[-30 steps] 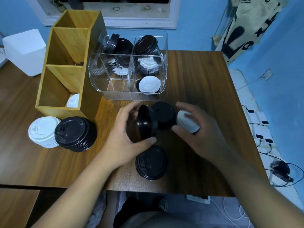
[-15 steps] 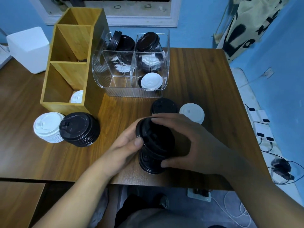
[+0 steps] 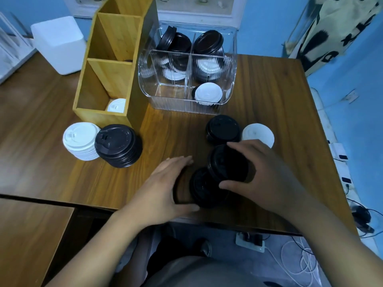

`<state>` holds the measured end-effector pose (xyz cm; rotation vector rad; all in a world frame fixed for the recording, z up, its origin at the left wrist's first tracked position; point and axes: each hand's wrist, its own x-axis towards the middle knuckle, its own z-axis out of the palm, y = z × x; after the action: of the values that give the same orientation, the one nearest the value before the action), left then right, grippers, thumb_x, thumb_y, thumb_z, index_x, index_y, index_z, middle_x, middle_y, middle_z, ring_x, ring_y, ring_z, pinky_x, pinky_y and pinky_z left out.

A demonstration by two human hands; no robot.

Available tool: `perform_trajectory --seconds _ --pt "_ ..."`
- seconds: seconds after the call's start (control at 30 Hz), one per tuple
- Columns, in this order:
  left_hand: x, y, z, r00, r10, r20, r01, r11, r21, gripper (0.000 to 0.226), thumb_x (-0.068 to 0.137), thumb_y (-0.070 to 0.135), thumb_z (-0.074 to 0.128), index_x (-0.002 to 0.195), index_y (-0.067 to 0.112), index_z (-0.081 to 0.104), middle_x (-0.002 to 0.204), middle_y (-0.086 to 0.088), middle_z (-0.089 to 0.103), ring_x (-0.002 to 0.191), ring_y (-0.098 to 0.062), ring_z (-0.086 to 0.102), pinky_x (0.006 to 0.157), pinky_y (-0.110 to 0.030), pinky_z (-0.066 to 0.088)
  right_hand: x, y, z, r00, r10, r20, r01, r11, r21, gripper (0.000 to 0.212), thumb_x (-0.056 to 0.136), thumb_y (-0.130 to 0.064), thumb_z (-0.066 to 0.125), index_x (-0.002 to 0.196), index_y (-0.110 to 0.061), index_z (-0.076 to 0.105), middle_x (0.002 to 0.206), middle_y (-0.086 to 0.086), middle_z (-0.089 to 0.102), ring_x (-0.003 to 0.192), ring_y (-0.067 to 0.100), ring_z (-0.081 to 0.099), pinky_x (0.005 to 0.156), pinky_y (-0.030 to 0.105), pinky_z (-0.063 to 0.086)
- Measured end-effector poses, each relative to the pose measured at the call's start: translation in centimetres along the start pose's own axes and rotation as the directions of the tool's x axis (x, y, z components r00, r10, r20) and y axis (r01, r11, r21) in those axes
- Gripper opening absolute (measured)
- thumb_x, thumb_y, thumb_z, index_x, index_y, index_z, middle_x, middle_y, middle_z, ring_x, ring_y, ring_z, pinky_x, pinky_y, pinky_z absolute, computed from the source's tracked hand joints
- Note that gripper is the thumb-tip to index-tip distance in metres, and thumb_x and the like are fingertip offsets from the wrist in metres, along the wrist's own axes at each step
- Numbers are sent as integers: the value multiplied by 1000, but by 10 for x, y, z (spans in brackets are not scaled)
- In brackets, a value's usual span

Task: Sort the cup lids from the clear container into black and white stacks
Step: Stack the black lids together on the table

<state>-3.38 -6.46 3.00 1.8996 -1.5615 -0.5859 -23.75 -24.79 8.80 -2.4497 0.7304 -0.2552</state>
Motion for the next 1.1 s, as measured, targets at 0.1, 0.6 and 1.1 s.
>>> perform_trajectory --seconds 0.1,0.6,1.1 --pt "4 3 10 999 31 -24 -28 995 92 112 70 64 83 159 22 30 152 13 47 148 -6 32 127 -40 17 -5 -10 19 995 -41 86 47 996 -72 93 70 -71 72 149 -35 39 134 -19 37 125 1 34 106 22 33" --pt "5 4 20 998 44 -46 -35 984 172 101 71 73 76 154 26 41 149 14 48 149 -5 30 128 -34 8 -12 -15 53 998 -11 66 13 1000 -23 78 81 -69 59 146 -31 41 141 -20 39 130 5 34 100 31 46" --pt "7 -4 21 996 46 -81 -37 994 104 94 80 83 54 150 19 50 147 3 54 145 -13 41 125 -40 23 0 -23 54 997 -33 72 44 985 -166 81 75 -73 61 143 -32 45 132 -18 42 121 9 38 87 28 50"
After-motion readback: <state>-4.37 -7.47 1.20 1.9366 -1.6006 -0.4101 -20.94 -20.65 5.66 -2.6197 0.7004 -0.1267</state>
